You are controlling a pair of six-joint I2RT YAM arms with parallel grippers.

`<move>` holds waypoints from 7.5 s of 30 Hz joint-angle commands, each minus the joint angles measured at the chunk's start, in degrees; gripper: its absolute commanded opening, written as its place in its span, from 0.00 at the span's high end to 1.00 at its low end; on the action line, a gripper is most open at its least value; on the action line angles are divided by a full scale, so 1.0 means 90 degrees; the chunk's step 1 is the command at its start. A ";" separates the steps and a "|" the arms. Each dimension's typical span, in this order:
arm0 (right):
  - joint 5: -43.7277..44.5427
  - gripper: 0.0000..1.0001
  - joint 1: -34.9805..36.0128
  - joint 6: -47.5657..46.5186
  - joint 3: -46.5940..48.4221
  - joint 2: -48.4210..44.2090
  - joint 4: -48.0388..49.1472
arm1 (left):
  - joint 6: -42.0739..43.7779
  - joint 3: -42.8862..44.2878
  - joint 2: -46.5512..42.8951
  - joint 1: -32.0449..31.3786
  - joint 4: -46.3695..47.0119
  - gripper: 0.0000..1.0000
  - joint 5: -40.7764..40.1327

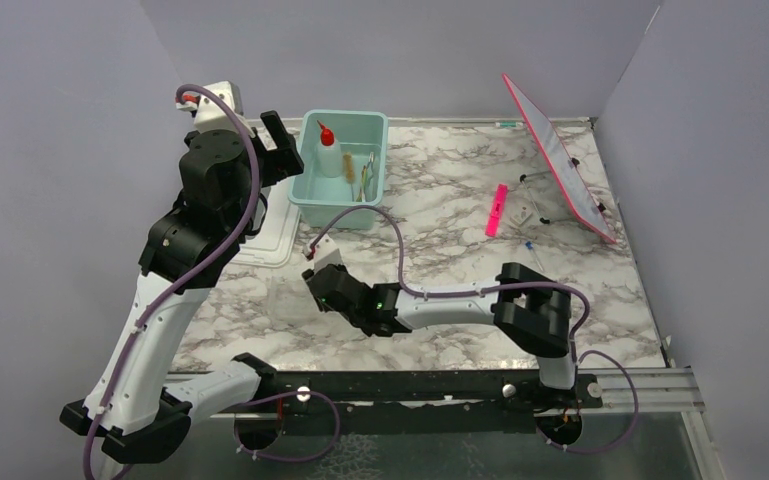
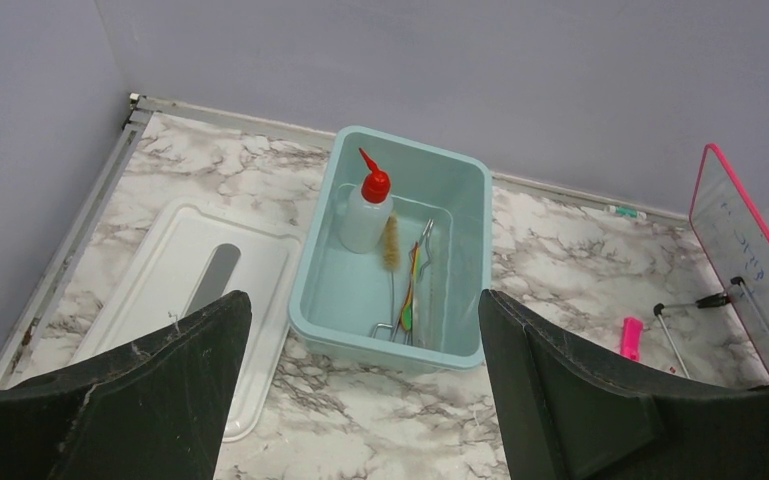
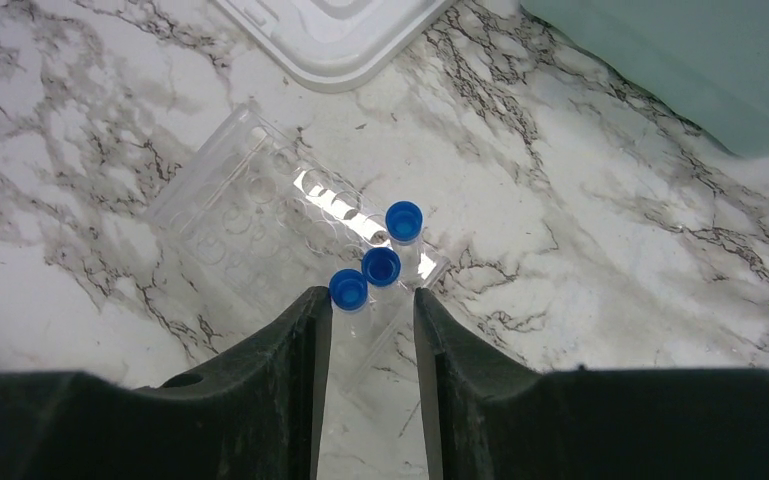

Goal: Organize the chemistry lab equipment

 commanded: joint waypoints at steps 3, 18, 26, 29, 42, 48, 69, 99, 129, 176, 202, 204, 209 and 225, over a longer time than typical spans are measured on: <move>-0.0264 0.55 -0.0041 -0.0022 -0.0303 -0.0512 0.0403 | 0.0082 -0.0019 -0.0027 -0.0018 -0.0015 0.13 -0.0172; 0.0105 0.47 -0.0560 0.0105 -0.1035 -0.1959 -0.0204 | 0.0091 -0.0469 -0.0221 -0.0018 0.0195 0.13 0.0015; 0.0853 0.48 -0.1892 -0.0254 -0.1331 -0.2551 -0.2457 | 0.0051 -0.1314 -0.0664 -0.0018 0.0360 0.13 0.0171; 0.0845 0.49 -0.2713 -0.0398 -0.1176 -0.2597 -0.3501 | -0.0155 -0.1943 -0.0922 -0.0018 0.0265 0.13 0.0387; 0.1606 0.54 -0.4840 -0.1146 -0.0914 -0.1406 -0.5601 | -0.0988 -0.3367 -0.1257 -0.0018 0.0241 0.18 0.1083; 0.1782 0.54 -0.5576 -0.1397 -0.0579 -0.0643 -0.5520 | -0.0636 -0.3057 -0.1198 -0.0018 0.0238 0.18 0.0921; -0.0608 0.62 -0.6794 -0.3414 -0.0889 -0.0686 -0.4719 | -0.0141 -0.2757 -0.0925 -0.0018 0.0244 0.18 0.0607; -0.3575 0.67 -0.6973 -0.2992 -0.0514 -0.0524 -0.5217 | -0.0185 -0.2701 -0.0990 -0.0018 0.0215 0.18 0.0626; -0.2802 0.92 -0.2679 -0.0751 -0.1550 -0.3023 -0.0936 | -0.1655 -0.4558 -0.0793 -0.0017 -0.1068 0.60 0.2522; -0.3169 0.91 -0.2330 -0.0937 -0.2221 -0.3741 -0.0173 | -0.1908 -0.5139 -0.0351 -0.0008 -0.0714 0.75 0.2596; -0.2496 0.91 -0.1637 0.0158 -0.1379 -0.3993 0.1446 | -0.0797 -0.4134 -0.1670 -0.0008 0.1842 0.36 0.5012; -0.2528 0.90 -0.1637 0.0413 -0.1215 -0.3964 0.1352 | -0.0771 -0.4302 -0.1815 -0.0008 0.2145 0.37 0.5229; -0.2911 0.90 -0.1637 0.0738 -0.1002 -0.3905 0.1298 | -0.0620 -0.4631 -0.2056 -0.0008 0.2888 0.42 0.5618; -0.3376 0.78 -0.1646 0.1031 -0.0389 -0.3870 0.0149 | 0.2091 -0.5260 -0.2534 -0.0008 0.3613 0.81 0.5916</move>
